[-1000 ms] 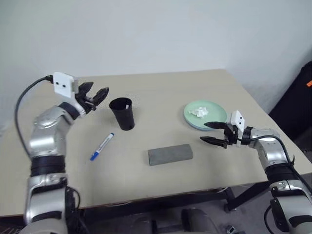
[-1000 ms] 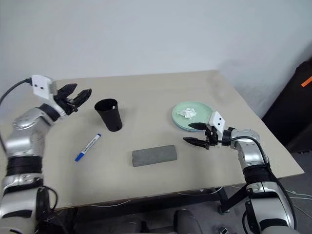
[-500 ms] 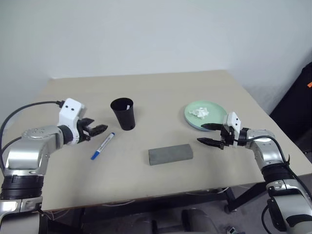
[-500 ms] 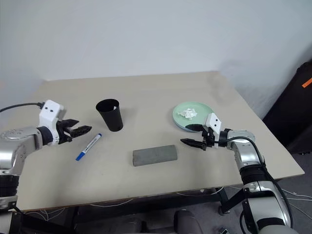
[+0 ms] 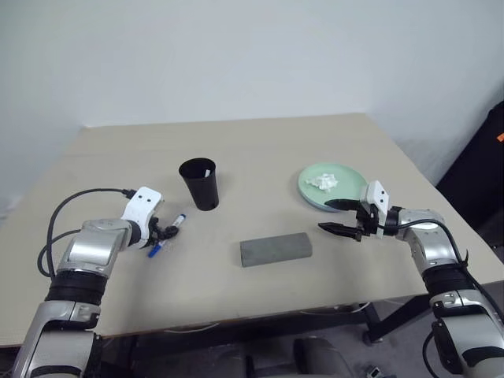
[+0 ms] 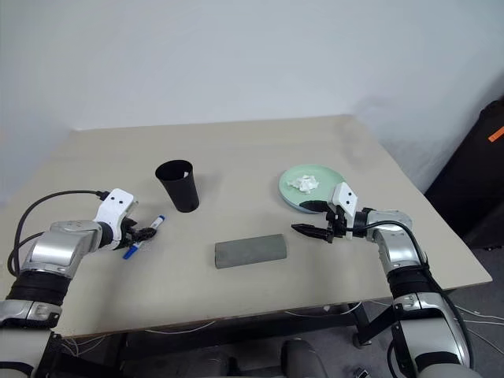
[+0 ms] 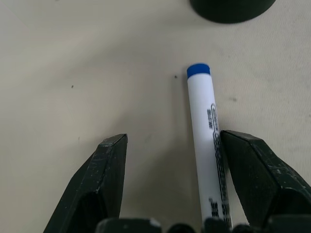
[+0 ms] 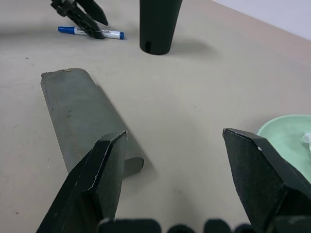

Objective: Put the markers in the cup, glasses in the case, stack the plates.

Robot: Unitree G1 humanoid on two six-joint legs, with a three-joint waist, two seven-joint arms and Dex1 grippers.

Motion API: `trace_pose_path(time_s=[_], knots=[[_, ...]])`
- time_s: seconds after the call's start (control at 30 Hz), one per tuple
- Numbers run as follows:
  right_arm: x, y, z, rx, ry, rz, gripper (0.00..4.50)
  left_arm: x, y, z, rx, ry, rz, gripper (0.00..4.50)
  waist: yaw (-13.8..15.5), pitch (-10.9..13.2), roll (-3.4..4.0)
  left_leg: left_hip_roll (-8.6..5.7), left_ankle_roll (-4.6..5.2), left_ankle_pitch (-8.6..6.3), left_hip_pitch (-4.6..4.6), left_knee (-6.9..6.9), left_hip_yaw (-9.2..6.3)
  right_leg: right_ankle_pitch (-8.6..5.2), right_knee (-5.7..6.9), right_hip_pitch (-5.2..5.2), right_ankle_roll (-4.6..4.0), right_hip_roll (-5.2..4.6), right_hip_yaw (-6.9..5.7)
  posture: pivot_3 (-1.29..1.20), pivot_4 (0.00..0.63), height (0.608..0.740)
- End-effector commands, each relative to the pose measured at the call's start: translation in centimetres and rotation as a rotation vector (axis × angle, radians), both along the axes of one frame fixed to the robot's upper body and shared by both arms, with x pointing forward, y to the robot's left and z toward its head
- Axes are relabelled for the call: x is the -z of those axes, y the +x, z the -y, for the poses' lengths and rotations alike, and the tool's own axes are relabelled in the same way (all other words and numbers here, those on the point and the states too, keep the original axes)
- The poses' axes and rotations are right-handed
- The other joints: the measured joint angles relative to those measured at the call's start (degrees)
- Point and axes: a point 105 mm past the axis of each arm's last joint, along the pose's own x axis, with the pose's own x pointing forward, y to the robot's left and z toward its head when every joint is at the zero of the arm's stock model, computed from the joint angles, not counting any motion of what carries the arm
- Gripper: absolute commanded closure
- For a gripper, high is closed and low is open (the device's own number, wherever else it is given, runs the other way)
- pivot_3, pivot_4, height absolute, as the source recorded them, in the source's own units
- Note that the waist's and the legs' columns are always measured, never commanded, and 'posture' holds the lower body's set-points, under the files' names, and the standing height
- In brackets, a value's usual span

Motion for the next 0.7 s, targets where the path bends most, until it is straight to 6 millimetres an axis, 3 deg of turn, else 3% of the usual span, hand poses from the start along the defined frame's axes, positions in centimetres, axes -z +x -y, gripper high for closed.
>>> trace_pose_path(time_s=[0.03,0.1,0.2,0.43,0.6,0.7], knots=[[-1.7,0.2,0.2,0.002,0.005,0.065,1.10,-0.5,0.8,0.9,0.040,-0.003,0.018,1.28,0.01,0.00,0.00,0.00,0.00,0.00,0.00,0.00,0.00,0.00,0.00,0.00,0.00,0.00,0.00,0.00,0.000,0.740],[-1.7,0.1,0.2,0.004,0.004,0.064,1.10,-0.4,0.8,1.1,0.053,-0.008,0.013,1.28,0.02,0.00,0.01,0.00,0.00,0.00,0.00,0.00,-0.01,0.00,0.00,0.01,0.00,0.00,0.00,0.00,0.000,0.740],[-1.7,0.1,0.3,0.009,0.003,0.063,1.10,-0.4,0.8,1.2,0.063,-0.011,0.011,1.89,0.01,0.00,0.01,-0.01,0.00,0.00,0.00,0.00,-0.01,0.00,0.00,0.01,0.00,-0.03,0.00,0.00,0.000,0.740],[-1.7,0.1,0.2,0.013,0.001,0.064,1.10,-1.0,0.8,1.1,0.079,-0.003,0.038,4.36,-0.04,0.00,0.01,0.01,0.03,0.02,0.00,0.00,-0.01,0.00,0.01,-0.01,0.00,-0.02,0.00,0.00,0.000,0.740],[-1.8,0.2,0.1,0.011,0.000,0.065,1.10,-2.1,0.9,1.8,0.125,-0.032,0.077,4.36,-0.04,0.00,0.01,0.01,0.04,0.02,-0.03,0.00,-0.01,0.00,-0.01,-0.03,0.00,-0.02,0.00,0.00,0.000,0.740],[-1.8,0.3,0.1,0.010,-0.001,0.065,1.10,-3.8,0.3,5.5,0.295,-0.152,0.128,4.36,-0.04,0.00,0.00,0.01,0.05,0.02,-0.09,0.00,-0.01,0.00,-0.02,-0.09,0.00,-0.02,0.00,0.00,0.000,0.740]])
